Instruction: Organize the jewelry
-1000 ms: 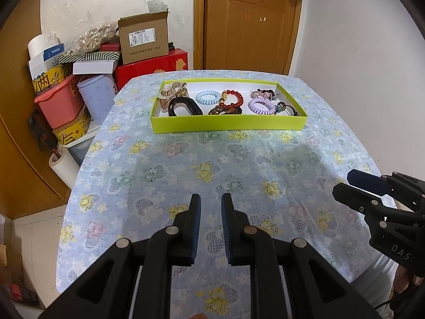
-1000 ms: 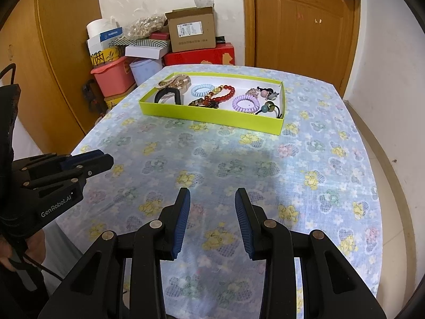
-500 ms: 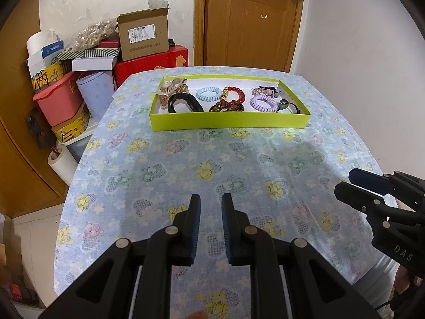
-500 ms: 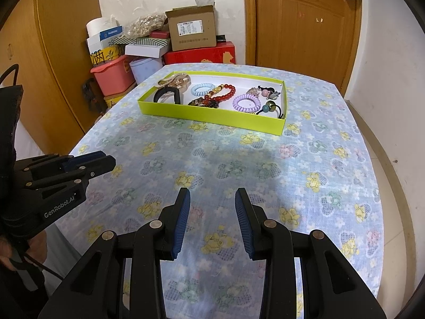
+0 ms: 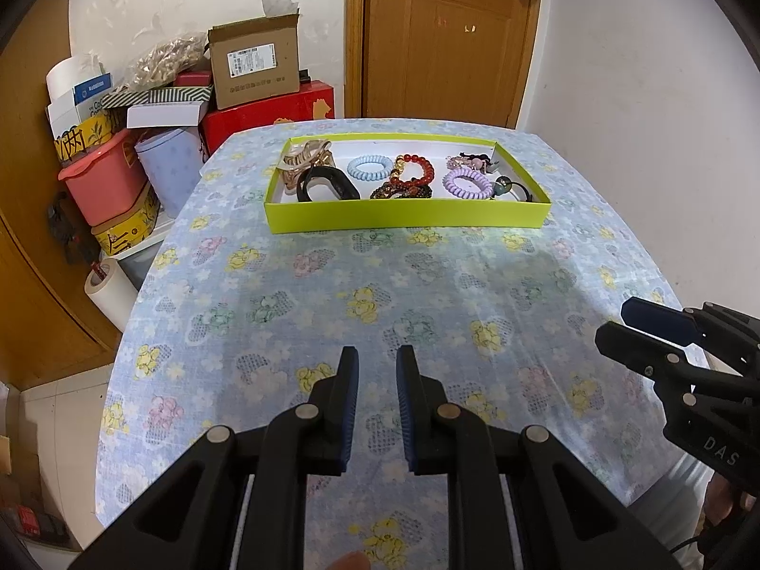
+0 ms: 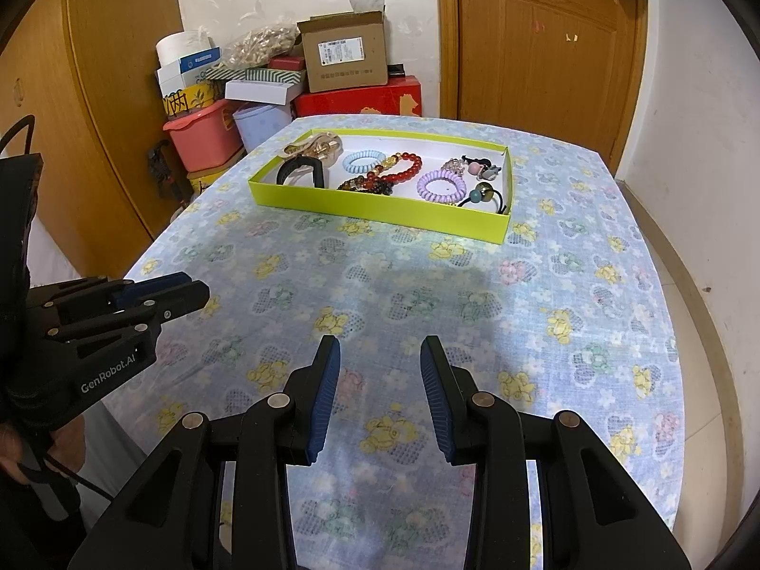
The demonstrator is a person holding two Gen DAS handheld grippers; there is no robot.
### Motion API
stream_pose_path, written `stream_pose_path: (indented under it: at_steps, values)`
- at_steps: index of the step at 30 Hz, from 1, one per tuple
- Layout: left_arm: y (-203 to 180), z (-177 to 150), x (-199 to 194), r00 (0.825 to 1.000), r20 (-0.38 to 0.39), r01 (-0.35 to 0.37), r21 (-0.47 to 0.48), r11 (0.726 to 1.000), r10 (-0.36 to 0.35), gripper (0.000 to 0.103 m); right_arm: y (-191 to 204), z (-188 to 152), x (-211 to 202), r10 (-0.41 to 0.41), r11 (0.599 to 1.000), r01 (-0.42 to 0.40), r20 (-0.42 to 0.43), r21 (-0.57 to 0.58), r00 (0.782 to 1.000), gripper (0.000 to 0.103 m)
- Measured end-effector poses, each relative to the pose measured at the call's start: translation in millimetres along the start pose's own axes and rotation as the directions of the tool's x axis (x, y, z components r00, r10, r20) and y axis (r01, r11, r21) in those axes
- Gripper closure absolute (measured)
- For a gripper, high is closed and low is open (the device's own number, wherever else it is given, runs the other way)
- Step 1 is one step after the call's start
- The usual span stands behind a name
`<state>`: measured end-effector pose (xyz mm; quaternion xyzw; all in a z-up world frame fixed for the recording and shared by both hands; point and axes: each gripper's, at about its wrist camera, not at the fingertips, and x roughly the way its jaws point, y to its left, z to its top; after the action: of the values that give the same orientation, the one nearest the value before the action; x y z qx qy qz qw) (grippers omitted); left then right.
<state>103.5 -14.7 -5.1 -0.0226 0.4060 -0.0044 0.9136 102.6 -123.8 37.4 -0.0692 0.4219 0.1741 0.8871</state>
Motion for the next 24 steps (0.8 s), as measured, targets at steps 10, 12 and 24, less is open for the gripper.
stream_pose_path:
  at_steps: [10, 12, 24]
  values:
    - [-1.1, -0.5, -1.7, 1.000, 0.001, -0.001, 0.002, 1.000, 0.001, 0.086, -0.3, -0.4, 0.6, -0.001, 1.000, 0.001, -0.001, 0.001, 1.000, 0.067]
    - [-1.0, -0.6, -1.8, 1.000, 0.002, -0.002, 0.003, 1.000, 0.002, 0.086, -0.3, 0.0, -0.6, -0.001, 1.000, 0.001, -0.001, 0.001, 1.000, 0.067]
    - [0.5, -1.6, -1.0, 1.000, -0.003, -0.003, -0.004, 1.000, 0.003, 0.086, -1.3, -1.3, 0.7, 0.000, 1.000, 0.000, -0.006, 0.000, 1.000, 0.067]
